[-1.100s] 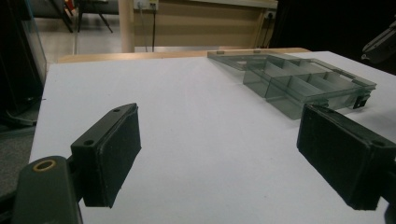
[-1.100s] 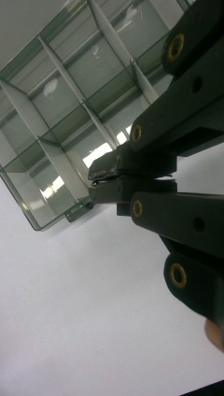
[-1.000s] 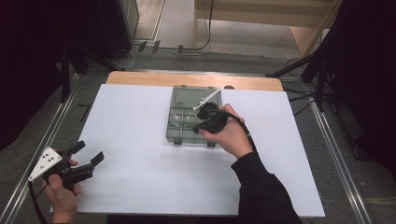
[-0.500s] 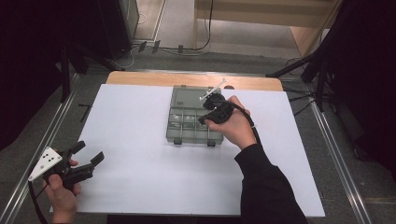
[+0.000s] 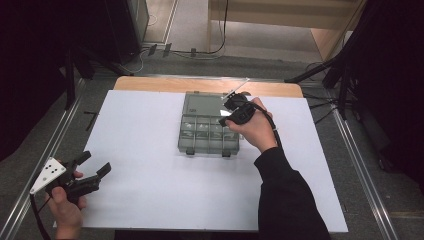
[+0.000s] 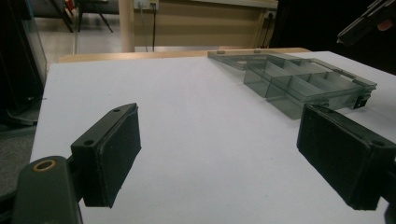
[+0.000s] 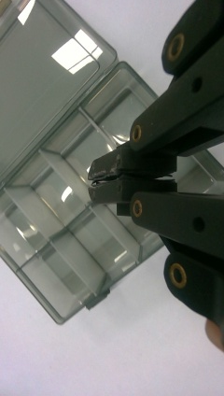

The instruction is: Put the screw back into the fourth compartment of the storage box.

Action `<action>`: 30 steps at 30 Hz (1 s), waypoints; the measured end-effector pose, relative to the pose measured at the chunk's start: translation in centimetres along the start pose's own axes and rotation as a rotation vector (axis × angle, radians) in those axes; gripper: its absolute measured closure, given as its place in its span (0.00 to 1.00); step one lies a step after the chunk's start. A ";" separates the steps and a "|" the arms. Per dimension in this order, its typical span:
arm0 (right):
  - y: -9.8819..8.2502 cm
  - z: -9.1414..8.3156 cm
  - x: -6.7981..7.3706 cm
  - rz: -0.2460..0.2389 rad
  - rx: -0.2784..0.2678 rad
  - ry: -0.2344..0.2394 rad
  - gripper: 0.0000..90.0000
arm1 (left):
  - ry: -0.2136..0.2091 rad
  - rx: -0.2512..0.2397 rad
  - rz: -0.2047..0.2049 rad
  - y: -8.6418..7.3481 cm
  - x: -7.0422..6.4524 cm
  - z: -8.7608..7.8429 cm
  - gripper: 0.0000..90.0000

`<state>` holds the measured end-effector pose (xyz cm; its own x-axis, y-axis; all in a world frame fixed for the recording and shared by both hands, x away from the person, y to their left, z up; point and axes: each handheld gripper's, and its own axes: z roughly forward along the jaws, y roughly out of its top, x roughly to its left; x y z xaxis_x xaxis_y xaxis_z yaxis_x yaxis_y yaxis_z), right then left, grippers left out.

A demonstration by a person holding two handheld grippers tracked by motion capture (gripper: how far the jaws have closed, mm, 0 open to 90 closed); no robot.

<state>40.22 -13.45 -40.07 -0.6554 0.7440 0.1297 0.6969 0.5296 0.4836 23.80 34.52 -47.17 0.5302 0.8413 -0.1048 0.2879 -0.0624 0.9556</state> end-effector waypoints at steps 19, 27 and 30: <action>-0.8 3.7 -2.9 0.084 0.071 -0.074 1.00 | 0.000 -0.004 -0.001 0.0 0.1 0.0 0.15; -1.5 3.9 -3.6 0.105 0.044 -0.074 0.88 | -0.001 -0.002 -0.002 0.0 0.0 0.0 0.15; -1.7 3.4 -3.8 0.118 0.015 -0.056 0.78 | -0.001 -0.002 0.000 0.0 0.0 0.0 0.15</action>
<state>42.53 -15.76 -44.35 -0.5514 0.8230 0.1365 0.7729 0.4424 0.4548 23.80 34.54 -47.17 0.5310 0.8408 -0.1054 0.2862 -0.0608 0.9562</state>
